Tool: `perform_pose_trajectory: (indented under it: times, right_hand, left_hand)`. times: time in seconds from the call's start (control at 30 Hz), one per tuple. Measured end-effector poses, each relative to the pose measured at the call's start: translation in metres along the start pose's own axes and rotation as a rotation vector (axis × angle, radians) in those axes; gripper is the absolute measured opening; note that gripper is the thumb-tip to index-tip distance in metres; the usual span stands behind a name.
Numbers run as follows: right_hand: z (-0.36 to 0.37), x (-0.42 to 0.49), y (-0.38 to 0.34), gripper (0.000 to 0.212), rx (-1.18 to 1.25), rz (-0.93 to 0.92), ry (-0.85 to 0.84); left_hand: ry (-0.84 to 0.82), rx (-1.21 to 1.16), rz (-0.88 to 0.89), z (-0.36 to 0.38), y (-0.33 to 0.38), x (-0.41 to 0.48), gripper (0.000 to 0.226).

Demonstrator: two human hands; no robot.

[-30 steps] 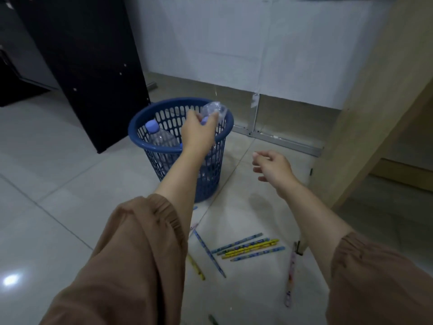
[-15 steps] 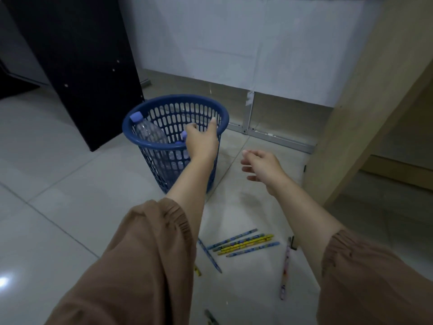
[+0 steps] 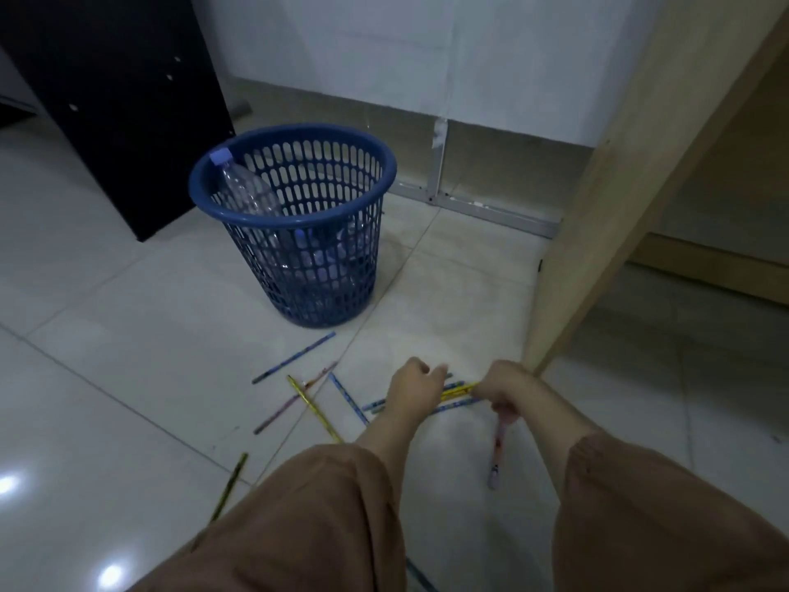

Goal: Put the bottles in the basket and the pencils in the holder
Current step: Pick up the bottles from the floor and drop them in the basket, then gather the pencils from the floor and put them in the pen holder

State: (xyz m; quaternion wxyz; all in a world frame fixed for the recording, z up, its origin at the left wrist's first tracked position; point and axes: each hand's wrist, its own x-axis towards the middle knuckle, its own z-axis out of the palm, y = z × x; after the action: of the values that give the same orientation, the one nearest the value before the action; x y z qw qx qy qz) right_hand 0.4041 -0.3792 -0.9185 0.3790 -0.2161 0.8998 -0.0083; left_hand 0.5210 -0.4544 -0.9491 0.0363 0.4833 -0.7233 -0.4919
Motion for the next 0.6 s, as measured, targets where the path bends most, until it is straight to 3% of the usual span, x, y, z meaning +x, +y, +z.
perform_pose_trajectory:
  times: [0.07, 0.2, 0.37, 0.47, 0.6]
  right_hand:
    - [0.017, 0.009, 0.02, 0.044, -0.15, 0.042, 0.075]
    - [0.042, 0.019, 0.039, 0.071, -0.057, 0.088, 0.12]
    - [0.075, 0.03, 0.036, 0.06, 0.057, 0.107, 0.162]
    - [0.092, 0.041, 0.032, 0.039, 0.221, 0.145, 0.322]
    - [0.104, 0.045, 0.036, 0.034, 0.461, 0.334, 0.524]
  left_hand:
    - [-0.029, 0.063, -0.024, 0.01, -0.026, -0.007, 0.04]
    - [-0.029, 0.149, -0.039, 0.014, -0.057, -0.014, 0.039]
    - [0.049, 0.142, -0.013, 0.006, -0.063, -0.011, 0.031]
    - [0.073, 0.089, -0.007, 0.001, -0.065, -0.01, 0.031]
    - [0.097, 0.002, -0.03, -0.002, -0.071, -0.009, 0.03]
